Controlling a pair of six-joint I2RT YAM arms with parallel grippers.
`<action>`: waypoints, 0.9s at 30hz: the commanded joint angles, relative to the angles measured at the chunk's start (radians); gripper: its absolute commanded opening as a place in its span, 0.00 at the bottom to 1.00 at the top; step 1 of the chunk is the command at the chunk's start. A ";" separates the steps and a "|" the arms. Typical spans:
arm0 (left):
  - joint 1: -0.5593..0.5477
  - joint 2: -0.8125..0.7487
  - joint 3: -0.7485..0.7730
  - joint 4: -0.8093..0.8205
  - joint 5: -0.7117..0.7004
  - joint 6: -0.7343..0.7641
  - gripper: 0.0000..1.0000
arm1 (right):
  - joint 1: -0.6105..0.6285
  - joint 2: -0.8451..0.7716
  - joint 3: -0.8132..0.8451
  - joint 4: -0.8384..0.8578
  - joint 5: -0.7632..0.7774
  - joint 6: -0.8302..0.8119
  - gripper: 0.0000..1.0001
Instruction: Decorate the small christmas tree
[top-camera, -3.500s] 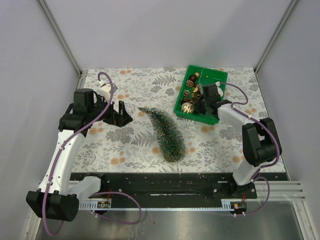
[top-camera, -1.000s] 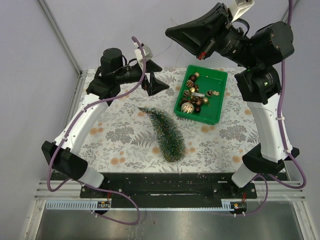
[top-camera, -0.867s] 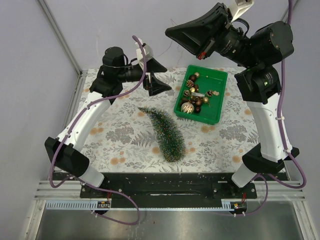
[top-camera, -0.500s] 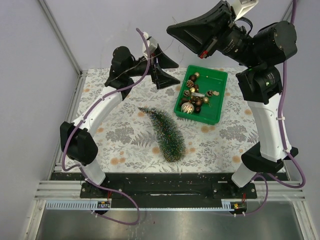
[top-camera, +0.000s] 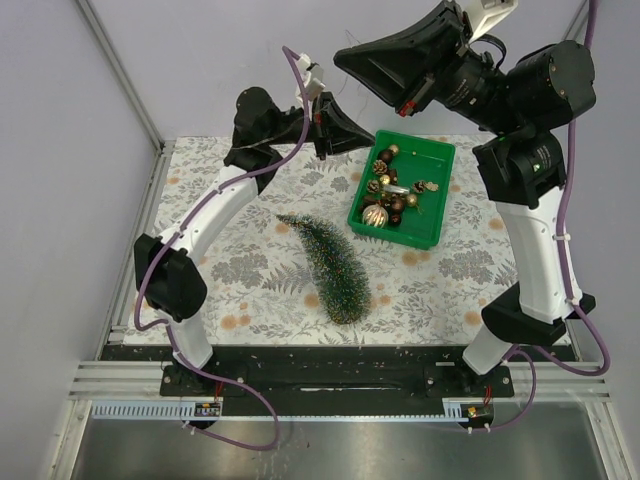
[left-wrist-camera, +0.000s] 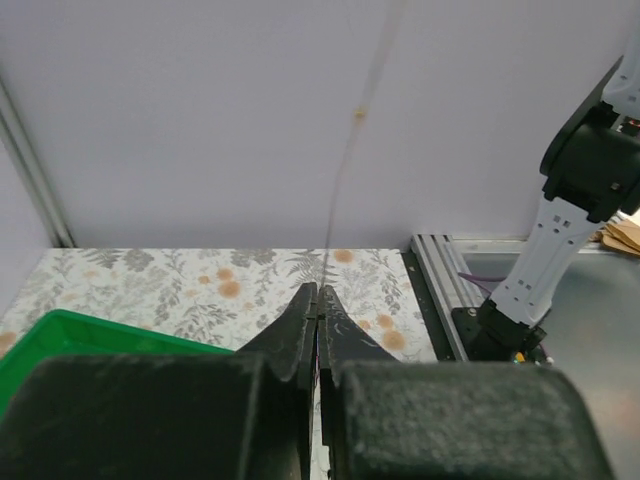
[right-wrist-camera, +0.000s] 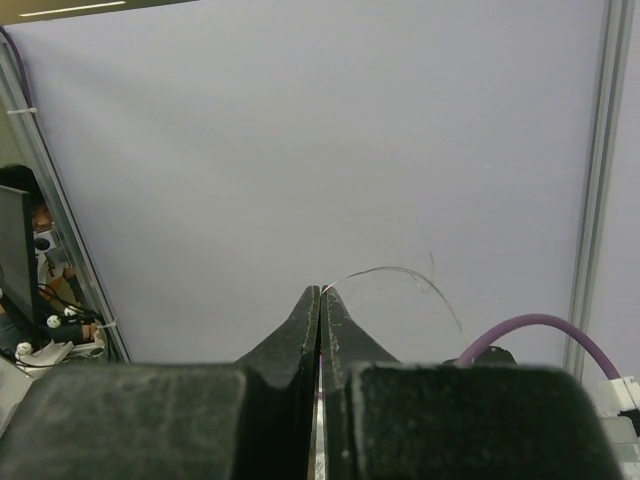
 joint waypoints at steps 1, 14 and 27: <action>0.006 -0.019 0.123 -0.146 -0.058 0.148 0.00 | 0.005 -0.062 0.010 -0.024 0.038 -0.061 0.00; 0.179 -0.070 0.352 0.125 -0.155 -0.016 0.00 | 0.005 -0.307 -0.335 -0.022 0.089 -0.179 0.00; 0.371 -0.194 0.334 0.290 -0.153 -0.121 0.00 | 0.007 -0.344 -0.449 0.103 0.084 -0.104 0.00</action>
